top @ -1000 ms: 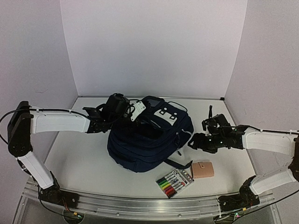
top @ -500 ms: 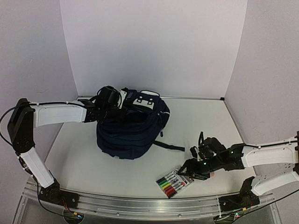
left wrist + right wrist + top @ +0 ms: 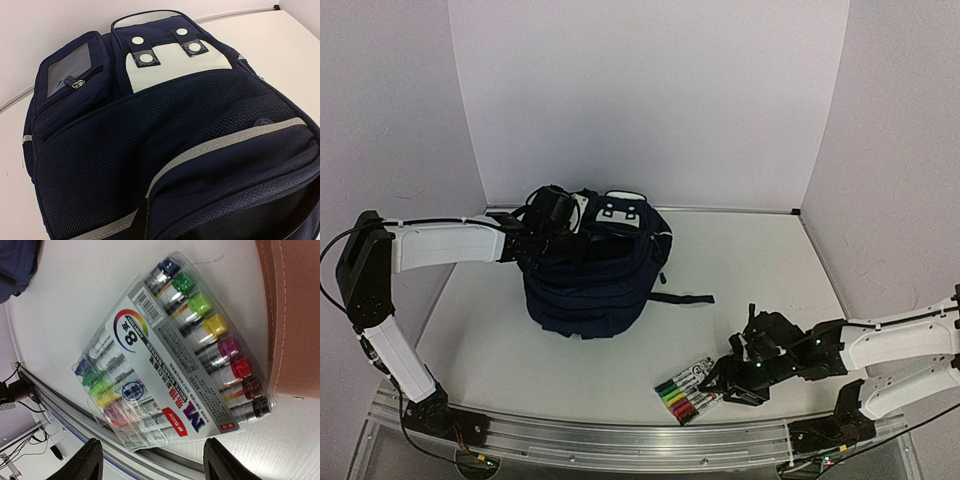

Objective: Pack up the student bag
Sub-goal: Move the student bag to the center of the board, then move the stationery to the center of the board.

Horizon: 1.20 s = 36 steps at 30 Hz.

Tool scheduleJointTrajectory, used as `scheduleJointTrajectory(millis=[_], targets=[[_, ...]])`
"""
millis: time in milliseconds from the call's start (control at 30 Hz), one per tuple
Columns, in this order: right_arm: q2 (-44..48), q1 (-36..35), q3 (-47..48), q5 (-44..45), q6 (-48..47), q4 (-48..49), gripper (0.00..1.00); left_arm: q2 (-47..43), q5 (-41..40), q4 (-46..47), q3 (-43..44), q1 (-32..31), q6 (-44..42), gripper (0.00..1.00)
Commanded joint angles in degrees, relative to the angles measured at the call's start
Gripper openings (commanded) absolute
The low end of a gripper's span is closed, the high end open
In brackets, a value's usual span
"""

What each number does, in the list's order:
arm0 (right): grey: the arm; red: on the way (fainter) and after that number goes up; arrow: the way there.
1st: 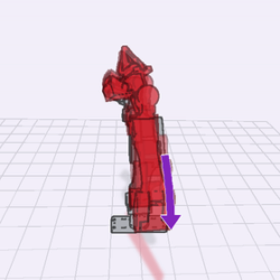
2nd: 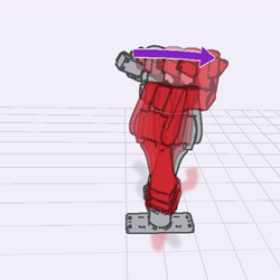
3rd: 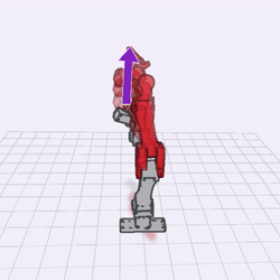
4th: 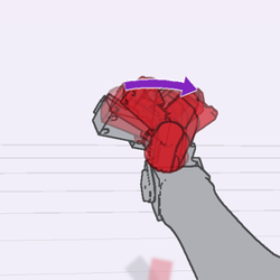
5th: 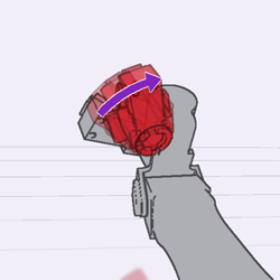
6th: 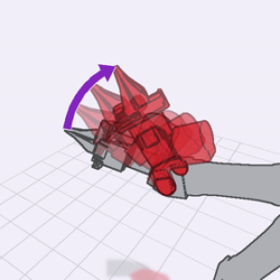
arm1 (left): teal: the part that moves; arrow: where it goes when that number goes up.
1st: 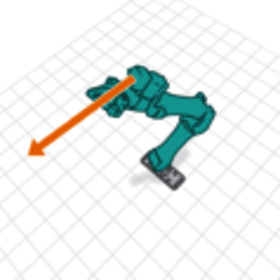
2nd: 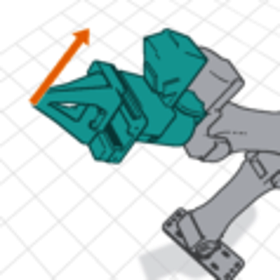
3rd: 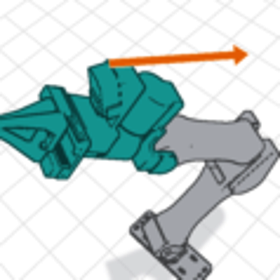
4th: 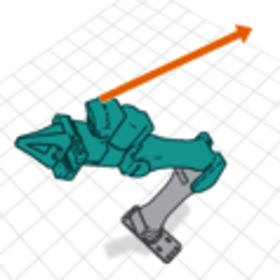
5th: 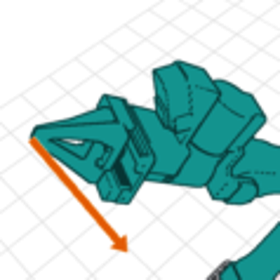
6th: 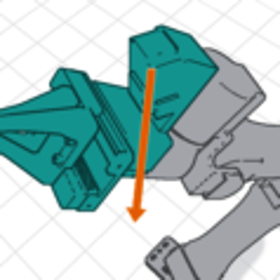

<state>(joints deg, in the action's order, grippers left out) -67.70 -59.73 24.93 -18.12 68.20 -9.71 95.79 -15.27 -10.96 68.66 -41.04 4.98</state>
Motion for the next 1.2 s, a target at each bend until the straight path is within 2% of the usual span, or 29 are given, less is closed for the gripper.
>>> scheduleJointTrajectory(millis=[0,100,233,500,700,933,1167], targets=[[1.6,-1.1,5.2,5.6,0.7,-10.5,0.68,-1.8,-2.7,-2.3,1.7,0.8,1.5,0.00],[4.1,-1.1,5.2,6.4,2.0,-13.3,0.69,-1.9,-2.4,-2.0,1.5,0.7,1.3,0.00],[5.0,-1.1,3.1,7.7,3.4,-12.3,0.69,-2.2,-0.8,-0.3,0.8,0.8,1.0,0.00],[-3.3,-1.1,2.6,5.4,2.6,-2.5,0.68,-2.4,0.8,-0.6,1.3,0.8,0.3,0.00],[-8.6,-1.2,4.5,6.5,0.9,1.0,0.67,-4.2,1.4,-1.3,0.8,0.8,0.3,0.00],[-15.8,-1.1,9.8,15.4,-2.3,5.0,0.64,-7.5,4.6,-3.2,0.6,0.8,0.0,0.00],[-29.2,0.1,23.6,20.9,-10.8,6.7,0.60,-10.4,6.8,-5.2,-0.6,0.7,0.5,0.00]])
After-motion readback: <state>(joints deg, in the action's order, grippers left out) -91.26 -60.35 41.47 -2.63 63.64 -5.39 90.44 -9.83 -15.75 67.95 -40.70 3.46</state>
